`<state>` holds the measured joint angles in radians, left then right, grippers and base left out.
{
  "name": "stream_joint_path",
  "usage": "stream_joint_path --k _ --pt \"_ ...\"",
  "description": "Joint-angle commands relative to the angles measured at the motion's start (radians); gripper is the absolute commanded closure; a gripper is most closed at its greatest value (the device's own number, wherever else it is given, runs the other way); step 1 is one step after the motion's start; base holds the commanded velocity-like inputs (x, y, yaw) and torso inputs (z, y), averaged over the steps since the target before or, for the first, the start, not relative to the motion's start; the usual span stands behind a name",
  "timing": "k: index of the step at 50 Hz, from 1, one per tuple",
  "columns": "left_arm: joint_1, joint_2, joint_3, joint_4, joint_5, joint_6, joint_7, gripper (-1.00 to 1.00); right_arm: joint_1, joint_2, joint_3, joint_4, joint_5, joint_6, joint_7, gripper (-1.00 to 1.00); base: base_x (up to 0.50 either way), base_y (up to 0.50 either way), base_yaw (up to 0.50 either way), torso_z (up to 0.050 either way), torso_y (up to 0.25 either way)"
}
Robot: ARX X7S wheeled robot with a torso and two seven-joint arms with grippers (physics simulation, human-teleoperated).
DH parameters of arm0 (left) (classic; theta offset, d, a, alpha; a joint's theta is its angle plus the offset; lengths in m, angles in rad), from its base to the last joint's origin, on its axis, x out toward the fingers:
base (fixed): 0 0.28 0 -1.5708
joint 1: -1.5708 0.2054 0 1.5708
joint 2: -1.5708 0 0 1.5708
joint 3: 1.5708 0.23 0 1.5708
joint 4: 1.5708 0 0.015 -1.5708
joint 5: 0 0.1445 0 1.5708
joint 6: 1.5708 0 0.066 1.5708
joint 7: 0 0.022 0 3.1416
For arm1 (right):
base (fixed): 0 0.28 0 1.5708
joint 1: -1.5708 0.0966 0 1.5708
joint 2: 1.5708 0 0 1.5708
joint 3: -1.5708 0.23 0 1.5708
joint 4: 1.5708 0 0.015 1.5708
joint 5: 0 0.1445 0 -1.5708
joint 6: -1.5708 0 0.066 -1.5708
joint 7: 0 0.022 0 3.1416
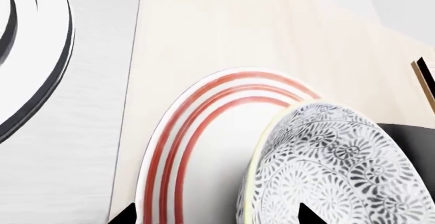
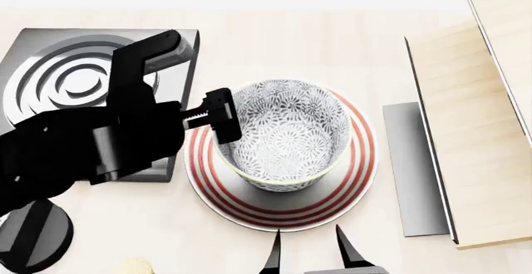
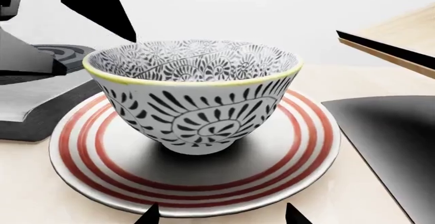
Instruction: Pick up the akita bowl and put it on the plate.
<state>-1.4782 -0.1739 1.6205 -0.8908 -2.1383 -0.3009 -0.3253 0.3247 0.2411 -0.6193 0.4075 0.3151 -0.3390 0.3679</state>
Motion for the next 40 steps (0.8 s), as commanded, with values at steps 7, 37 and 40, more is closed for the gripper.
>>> stream_joint_path --k 7,37,40 --pt "-0.052 -0.147 -0.011 0.301 0.045 0.065 -0.167 -1.00 -0.016 -0.014 -0.042 0.111 0.000 0.092 0.026 -1.00 0.00 0.00 0.00 -0.003 -0.005" --pt "-0.159 -0.459 -0.025 0.855 0.227 0.166 -0.441 -1.00 -0.039 0.066 -0.024 -0.109 0.017 0.197 0.101 -1.00 0.00 0.00 0.00 -0.002 -0.003" --pt "-0.170 -0.496 -0.027 0.907 0.246 0.170 -0.466 -1.00 -0.046 0.081 -0.022 -0.152 0.018 0.218 0.114 -1.00 0.00 0.00 0.00 0.000 0.000"
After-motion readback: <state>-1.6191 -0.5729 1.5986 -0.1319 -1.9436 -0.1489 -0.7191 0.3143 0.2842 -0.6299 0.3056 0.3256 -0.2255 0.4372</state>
